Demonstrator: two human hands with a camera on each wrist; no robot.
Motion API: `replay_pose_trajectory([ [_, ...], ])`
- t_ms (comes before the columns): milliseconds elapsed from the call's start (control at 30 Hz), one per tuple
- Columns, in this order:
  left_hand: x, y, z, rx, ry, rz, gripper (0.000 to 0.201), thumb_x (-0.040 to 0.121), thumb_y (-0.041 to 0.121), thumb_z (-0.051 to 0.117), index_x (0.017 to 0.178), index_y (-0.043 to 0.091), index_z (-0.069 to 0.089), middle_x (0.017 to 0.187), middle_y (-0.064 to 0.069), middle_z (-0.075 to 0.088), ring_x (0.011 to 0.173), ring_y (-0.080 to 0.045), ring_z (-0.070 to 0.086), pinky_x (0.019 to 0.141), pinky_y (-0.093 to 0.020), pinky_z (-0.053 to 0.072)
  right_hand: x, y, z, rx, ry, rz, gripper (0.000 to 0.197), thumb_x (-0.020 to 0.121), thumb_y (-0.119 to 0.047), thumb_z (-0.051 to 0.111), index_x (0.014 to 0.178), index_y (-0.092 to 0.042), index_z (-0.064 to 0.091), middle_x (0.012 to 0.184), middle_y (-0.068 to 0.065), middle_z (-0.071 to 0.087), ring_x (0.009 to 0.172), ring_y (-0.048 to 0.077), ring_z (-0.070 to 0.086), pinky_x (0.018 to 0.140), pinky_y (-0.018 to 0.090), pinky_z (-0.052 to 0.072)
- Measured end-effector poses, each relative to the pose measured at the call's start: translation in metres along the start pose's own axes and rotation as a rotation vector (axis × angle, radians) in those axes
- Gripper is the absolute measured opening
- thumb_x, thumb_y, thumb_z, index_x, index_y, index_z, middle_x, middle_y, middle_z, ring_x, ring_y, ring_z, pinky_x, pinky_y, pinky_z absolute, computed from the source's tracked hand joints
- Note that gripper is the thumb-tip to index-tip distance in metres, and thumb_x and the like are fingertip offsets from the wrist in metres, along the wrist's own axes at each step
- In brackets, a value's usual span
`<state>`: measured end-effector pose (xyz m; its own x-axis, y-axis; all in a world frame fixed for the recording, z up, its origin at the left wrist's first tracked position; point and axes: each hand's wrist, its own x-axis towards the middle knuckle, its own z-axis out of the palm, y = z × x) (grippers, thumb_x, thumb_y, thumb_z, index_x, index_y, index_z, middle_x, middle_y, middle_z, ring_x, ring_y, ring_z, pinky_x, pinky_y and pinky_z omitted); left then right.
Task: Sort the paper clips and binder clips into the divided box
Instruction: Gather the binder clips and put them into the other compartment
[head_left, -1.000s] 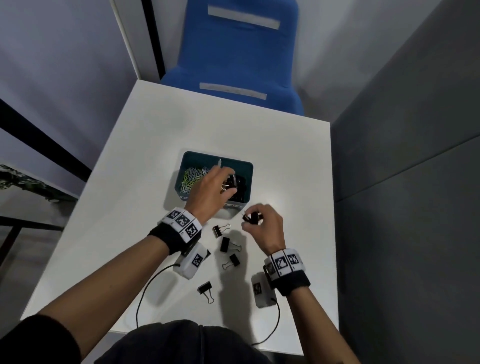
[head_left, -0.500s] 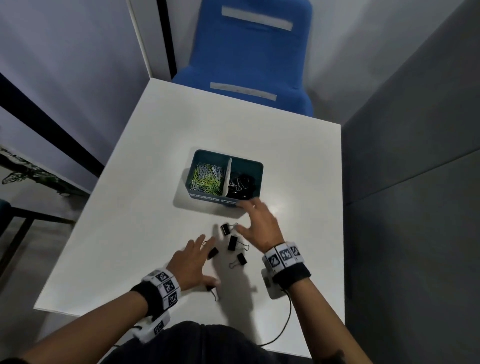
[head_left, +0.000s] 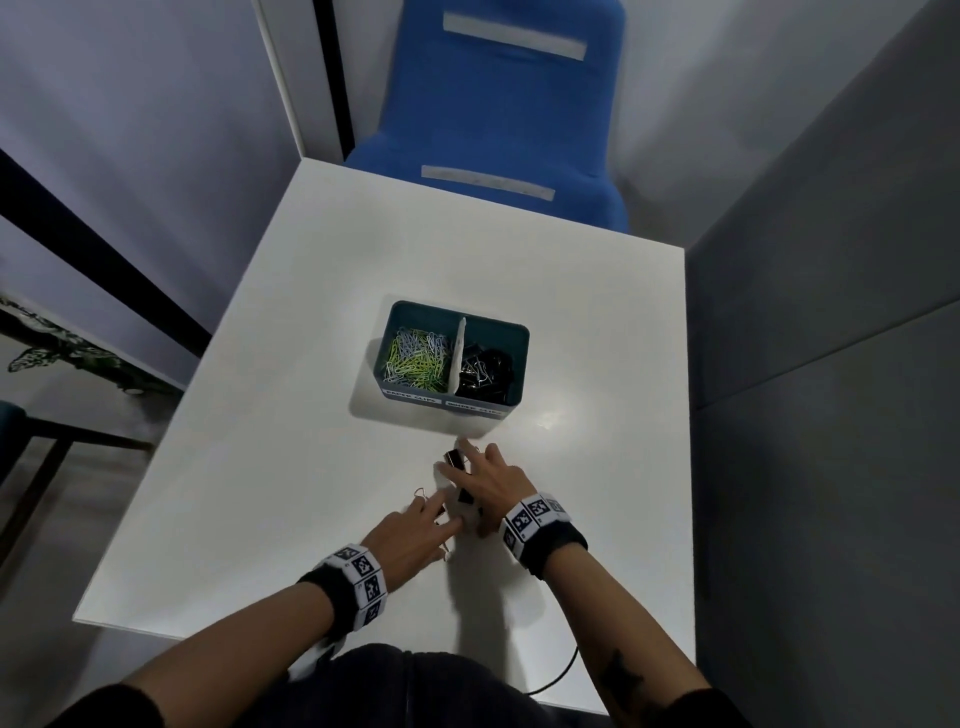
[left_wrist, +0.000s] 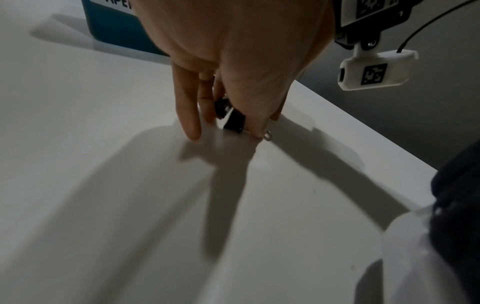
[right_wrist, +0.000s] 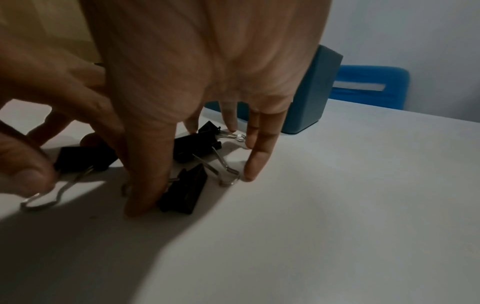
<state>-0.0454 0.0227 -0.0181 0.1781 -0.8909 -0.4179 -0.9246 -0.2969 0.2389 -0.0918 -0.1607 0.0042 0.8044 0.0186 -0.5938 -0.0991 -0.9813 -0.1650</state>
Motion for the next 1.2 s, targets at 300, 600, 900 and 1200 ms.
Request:
replay_pose_trajectory([
  [300,0.011,0.011,-0.006,0.023,-0.068,0.060,0.054,0.058,0.036,0.086,0.096,0.027,0.049,0.110,-0.007,0.054,0.050,-0.019,0.053,0.037,-0.026,0.030,-0.008,0.001,0.016,0.253,0.132,0.067,0.040,0.081,-0.024,0.068,0.117,-0.020,0.051,0.128,0.014,0.036,0.103,0.037,0.047,0.068,0.042,0.051],
  [600,0.017,0.006,-0.024,-0.069,-0.061,-0.013,0.050,0.073,0.021,0.075,0.110,0.025,0.043,0.098,-0.002,0.051,0.052,-0.028,0.057,0.047,-0.030,0.029,-0.020,0.004,0.026,0.463,0.196,0.256,0.027,0.078,-0.017,0.069,0.101,-0.010,0.056,0.112,0.010,0.040,0.070,0.027,0.049,0.064,0.031,0.044],
  [900,0.016,-0.005,-0.040,-0.129,-0.095,-0.127,0.017,0.079,0.001,0.049,0.094,0.006,0.050,0.107,-0.012,0.048,0.069,-0.041,0.053,0.054,-0.038,0.026,-0.036,0.001,0.043,0.722,0.391,0.434,0.007,0.079,-0.021,0.066,0.082,-0.015,0.065,0.085,0.003,0.057,0.075,0.025,0.057,0.063,0.024,0.033],
  [1200,0.027,-0.008,-0.110,-0.477,0.106,-0.079,0.020,0.076,0.000,0.061,0.074,0.016,0.049,0.086,0.007,0.044,0.071,-0.016,0.050,0.062,-0.028,0.042,-0.062,0.011,0.029,0.989,0.571,0.512,0.021,0.059,-0.020,0.077,0.067,-0.028,0.060,0.074,-0.007,0.062,0.072,0.011,0.057,0.066,0.030,0.049],
])
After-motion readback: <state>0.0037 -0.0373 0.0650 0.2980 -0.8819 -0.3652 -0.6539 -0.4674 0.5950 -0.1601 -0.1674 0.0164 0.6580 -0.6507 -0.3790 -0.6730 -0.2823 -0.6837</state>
